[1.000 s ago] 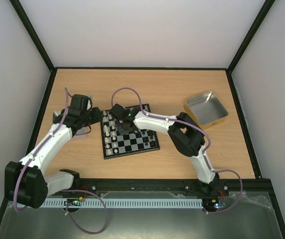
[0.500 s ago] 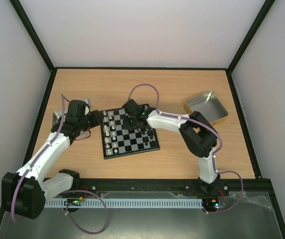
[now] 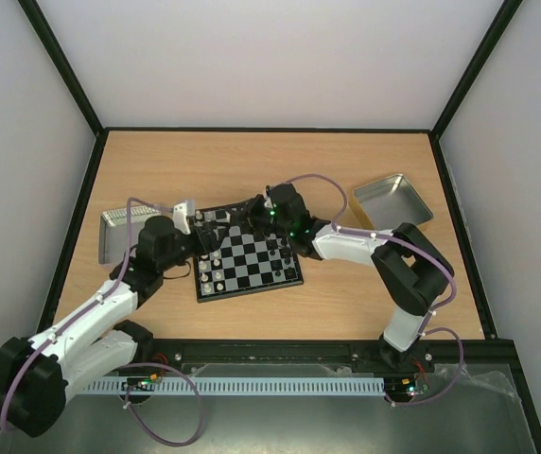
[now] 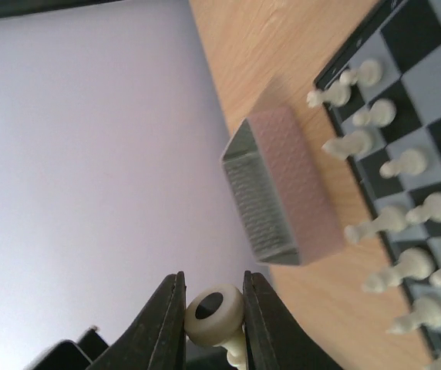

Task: Set up the chess pieces on the board
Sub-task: Place the chess piece on the chessboard, then reset both arms

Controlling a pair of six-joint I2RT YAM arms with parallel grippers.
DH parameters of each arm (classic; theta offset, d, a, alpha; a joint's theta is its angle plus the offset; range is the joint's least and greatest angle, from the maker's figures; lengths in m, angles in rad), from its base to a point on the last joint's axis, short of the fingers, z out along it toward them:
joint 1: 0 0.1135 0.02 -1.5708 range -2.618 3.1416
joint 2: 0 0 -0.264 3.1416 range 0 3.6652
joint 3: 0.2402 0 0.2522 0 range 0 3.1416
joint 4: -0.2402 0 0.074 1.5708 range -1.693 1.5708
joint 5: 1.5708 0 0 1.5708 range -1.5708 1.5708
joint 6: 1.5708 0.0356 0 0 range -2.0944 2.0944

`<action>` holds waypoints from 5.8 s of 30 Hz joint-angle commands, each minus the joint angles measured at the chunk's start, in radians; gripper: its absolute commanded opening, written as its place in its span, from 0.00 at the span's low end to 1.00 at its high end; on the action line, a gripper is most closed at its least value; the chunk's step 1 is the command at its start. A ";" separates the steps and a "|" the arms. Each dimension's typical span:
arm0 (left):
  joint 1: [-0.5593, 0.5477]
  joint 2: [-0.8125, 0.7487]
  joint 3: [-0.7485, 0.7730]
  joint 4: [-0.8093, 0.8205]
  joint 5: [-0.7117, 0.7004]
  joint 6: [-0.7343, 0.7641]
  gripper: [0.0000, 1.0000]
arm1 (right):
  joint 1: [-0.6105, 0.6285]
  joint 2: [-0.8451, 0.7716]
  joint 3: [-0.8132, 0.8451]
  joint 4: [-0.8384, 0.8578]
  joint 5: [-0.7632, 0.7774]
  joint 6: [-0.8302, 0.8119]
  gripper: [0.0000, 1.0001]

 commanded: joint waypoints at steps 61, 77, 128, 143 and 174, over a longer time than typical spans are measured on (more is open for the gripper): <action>0.071 0.419 0.623 -1.051 -0.155 0.242 0.02 | -0.017 -0.371 -0.100 -0.385 0.516 -0.553 0.56; 0.130 0.760 0.879 -1.176 -0.130 0.289 0.02 | -0.018 -0.505 -0.192 -0.409 0.655 -0.666 0.57; 0.162 0.986 0.995 -1.188 -0.136 0.380 0.22 | -0.017 -0.552 -0.243 -0.376 0.673 -0.643 0.57; 0.163 0.529 0.880 -0.990 -0.266 0.282 0.55 | -0.018 -0.522 -0.186 -0.478 0.620 -0.756 0.63; 0.164 -0.624 0.578 -0.898 -0.541 0.299 0.99 | -0.018 -1.399 -0.174 -1.096 1.127 -0.859 0.98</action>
